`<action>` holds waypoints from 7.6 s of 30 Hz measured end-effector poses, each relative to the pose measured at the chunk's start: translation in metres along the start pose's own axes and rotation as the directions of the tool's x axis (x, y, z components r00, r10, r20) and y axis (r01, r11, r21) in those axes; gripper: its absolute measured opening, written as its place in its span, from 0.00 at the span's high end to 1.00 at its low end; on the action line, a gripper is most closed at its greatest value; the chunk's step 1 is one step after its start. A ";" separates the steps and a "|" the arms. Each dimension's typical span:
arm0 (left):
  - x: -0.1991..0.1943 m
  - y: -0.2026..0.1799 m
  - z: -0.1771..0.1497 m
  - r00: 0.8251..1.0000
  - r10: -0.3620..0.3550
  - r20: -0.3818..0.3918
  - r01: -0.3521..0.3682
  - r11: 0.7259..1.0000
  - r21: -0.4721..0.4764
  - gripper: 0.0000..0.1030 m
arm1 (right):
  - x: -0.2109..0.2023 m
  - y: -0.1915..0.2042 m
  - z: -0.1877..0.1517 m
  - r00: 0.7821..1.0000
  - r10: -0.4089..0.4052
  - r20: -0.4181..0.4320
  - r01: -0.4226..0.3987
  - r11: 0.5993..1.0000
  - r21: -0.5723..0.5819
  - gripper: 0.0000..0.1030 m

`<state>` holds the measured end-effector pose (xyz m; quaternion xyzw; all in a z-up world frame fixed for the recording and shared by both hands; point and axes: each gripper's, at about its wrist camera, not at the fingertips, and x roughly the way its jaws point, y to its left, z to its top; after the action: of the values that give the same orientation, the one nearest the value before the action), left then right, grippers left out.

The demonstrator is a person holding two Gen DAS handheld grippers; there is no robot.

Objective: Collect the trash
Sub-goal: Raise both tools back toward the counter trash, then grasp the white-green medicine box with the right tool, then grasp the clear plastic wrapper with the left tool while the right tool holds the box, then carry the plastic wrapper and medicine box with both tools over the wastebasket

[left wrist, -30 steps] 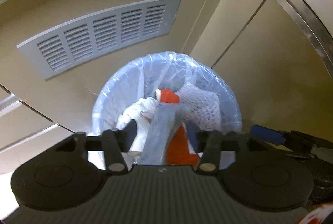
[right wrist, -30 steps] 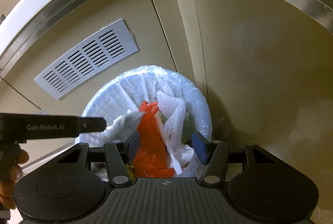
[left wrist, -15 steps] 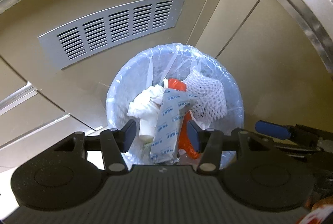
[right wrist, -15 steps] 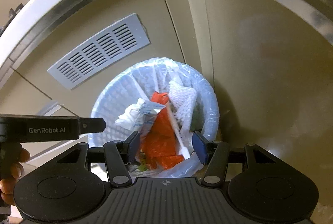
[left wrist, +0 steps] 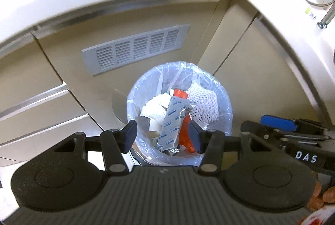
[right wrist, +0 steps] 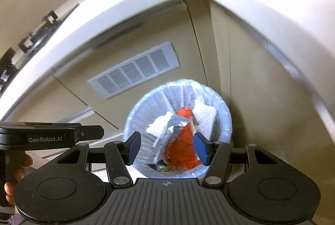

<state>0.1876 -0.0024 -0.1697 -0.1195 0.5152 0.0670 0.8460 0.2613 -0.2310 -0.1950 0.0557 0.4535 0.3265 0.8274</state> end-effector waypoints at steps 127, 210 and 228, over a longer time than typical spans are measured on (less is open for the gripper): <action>0.148 -0.236 0.372 0.901 -0.349 0.257 0.124 0.776 0.619 0.73 | -0.098 -0.173 0.217 0.632 -0.589 0.504 0.436 0.808 0.396 0.32; -0.036 0.004 0.031 0.986 -0.155 0.066 0.146 0.981 0.125 0.75 | -0.028 0.015 0.003 0.998 -0.019 0.057 0.017 0.999 0.030 0.32; 0.025 0.013 0.013 0.993 -0.113 -0.022 0.114 0.990 0.081 0.75 | 0.043 -0.009 -0.016 0.997 -0.073 -0.009 0.073 0.995 0.062 0.31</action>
<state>0.2071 0.0134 -0.1874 -0.1143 0.5174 -0.0036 0.8481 0.2696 -0.2159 -0.2388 0.0636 0.4680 0.2819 0.8351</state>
